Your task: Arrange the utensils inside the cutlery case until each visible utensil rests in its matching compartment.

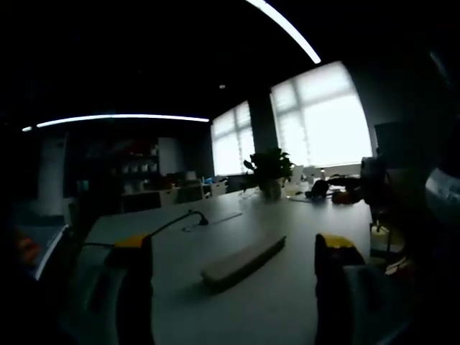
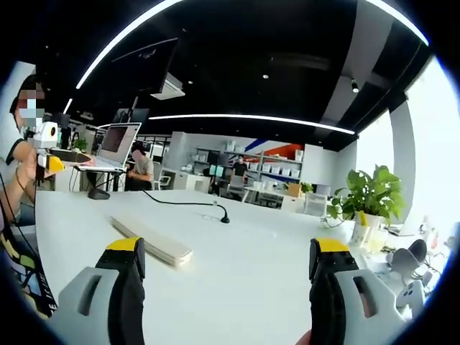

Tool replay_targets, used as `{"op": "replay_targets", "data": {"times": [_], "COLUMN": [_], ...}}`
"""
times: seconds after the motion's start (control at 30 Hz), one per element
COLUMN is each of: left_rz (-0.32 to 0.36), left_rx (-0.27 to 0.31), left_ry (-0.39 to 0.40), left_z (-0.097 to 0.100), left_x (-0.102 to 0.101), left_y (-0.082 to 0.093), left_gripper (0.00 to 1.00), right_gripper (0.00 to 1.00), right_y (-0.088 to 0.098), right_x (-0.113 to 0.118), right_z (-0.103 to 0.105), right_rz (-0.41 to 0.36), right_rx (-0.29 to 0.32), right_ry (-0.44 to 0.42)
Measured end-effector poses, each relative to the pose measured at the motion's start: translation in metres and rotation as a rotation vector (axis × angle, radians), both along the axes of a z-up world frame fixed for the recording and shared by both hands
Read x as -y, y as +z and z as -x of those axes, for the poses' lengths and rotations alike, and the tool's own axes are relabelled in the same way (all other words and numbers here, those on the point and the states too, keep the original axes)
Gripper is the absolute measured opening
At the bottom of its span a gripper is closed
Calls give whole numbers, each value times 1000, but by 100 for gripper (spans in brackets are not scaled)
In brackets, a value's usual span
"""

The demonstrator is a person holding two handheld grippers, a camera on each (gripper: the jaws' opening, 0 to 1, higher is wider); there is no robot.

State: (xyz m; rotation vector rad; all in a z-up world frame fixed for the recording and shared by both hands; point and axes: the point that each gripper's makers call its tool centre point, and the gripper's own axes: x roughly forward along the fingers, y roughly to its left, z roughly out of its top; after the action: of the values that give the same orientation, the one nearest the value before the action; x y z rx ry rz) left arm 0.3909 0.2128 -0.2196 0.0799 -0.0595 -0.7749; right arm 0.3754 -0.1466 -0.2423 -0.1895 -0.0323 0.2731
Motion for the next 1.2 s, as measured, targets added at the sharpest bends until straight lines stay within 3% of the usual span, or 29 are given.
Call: {"op": "replay_targets", "data": {"times": [1.2], "left_rz": [-32], "left_rx": [-3], "left_ry": [80], "left_z": [-7], "left_x": [-13], "left_y": [-6], "left_gripper": [100], "right_gripper": [99], "right_y": [-11], "right_x": [0], "right_z": [-1], "right_rz": [1], "right_rx": [-43], "right_ry": [-9]}}
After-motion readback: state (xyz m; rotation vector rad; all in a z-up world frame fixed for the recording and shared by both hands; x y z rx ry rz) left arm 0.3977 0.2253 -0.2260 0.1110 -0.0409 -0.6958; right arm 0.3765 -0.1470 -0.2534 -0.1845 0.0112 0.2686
